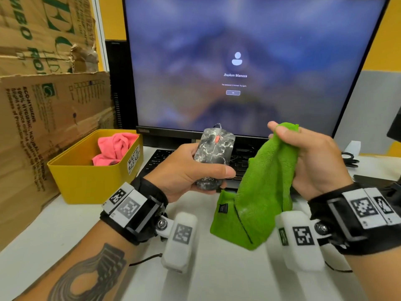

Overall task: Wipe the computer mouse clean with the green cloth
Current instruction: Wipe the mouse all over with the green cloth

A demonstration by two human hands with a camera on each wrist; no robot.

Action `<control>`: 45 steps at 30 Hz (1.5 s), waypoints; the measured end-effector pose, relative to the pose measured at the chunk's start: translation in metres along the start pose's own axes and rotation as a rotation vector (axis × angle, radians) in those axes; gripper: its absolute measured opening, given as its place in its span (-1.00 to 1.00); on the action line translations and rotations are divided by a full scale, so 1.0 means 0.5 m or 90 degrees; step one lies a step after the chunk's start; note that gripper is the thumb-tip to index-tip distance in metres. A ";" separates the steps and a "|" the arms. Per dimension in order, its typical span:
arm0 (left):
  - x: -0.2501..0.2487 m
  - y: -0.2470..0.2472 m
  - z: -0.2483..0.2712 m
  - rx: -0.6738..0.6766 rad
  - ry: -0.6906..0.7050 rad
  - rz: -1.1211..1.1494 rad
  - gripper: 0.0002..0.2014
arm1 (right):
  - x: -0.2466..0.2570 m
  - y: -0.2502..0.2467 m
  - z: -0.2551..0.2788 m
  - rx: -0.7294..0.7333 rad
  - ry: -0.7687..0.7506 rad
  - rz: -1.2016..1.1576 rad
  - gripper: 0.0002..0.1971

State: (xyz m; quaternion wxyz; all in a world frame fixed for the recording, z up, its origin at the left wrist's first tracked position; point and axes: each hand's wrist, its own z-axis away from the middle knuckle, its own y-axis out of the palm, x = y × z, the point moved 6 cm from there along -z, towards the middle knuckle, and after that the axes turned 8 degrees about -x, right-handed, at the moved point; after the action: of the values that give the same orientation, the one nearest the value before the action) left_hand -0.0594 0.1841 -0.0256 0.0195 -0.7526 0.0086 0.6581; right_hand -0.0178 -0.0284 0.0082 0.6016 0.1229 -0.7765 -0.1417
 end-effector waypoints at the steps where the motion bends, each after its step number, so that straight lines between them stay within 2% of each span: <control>1: 0.000 0.001 0.001 0.001 0.000 -0.003 -0.46 | -0.002 0.003 0.002 0.026 0.036 -0.013 -0.87; 2: 0.000 0.001 0.001 0.002 0.000 -0.004 -0.46 | -0.004 0.008 0.004 0.055 0.071 -0.030 -0.95; 4: -0.002 0.004 0.004 0.009 -0.002 -0.007 -0.53 | -0.009 0.017 0.006 0.100 0.110 -0.074 -0.96; 6: -0.002 0.006 0.006 0.011 -0.005 -0.014 -0.62 | -0.014 0.022 0.007 0.118 0.072 -0.053 -0.93; 9: 0.001 0.008 0.006 0.007 -0.015 -0.032 -0.67 | -0.006 0.036 0.021 0.122 -0.114 0.096 -0.89; 11: 0.002 0.009 0.005 0.003 -0.014 -0.043 -0.63 | 0.008 0.054 0.038 0.155 -0.276 0.244 -0.88; 13: 0.002 0.007 0.004 -0.005 -0.009 -0.049 -0.63 | 0.016 0.070 0.054 0.189 -0.391 0.357 -0.83; 21: 0.001 -0.002 0.002 -0.014 -0.008 -0.064 -0.62 | -0.005 0.108 0.086 0.331 -0.624 0.614 -0.56; 25: 0.003 -0.003 0.001 -0.012 -0.005 -0.073 -0.59 | -0.004 0.103 0.074 0.299 -0.655 0.654 -0.59; 28: 0.007 0.002 0.002 0.012 -0.008 -0.100 -0.58 | -0.003 0.090 0.054 0.259 -0.631 0.670 -0.62; 31: 0.008 0.005 0.004 0.007 -0.012 -0.104 -0.61 | 0.014 0.078 0.047 0.223 -0.601 0.623 -0.70; 33: 0.006 0.004 0.001 -0.007 -0.010 -0.096 -0.61 | 0.029 0.077 0.056 0.210 -0.609 0.593 -0.68; 39: 0.003 0.001 -0.001 -0.017 0.003 -0.085 -0.59 | 0.011 0.105 0.081 0.309 -0.590 0.611 -0.66; 45: -0.002 0.010 0.007 0.022 0.014 -0.102 -0.52 | 0.013 0.084 0.057 0.259 -0.561 0.605 -0.64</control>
State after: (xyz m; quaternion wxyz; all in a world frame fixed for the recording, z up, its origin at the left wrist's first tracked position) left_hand -0.0633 0.1795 -0.0253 0.0849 -0.7577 -0.0398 0.6458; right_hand -0.0478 0.0104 0.0228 0.1905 -0.1899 -0.9301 0.2500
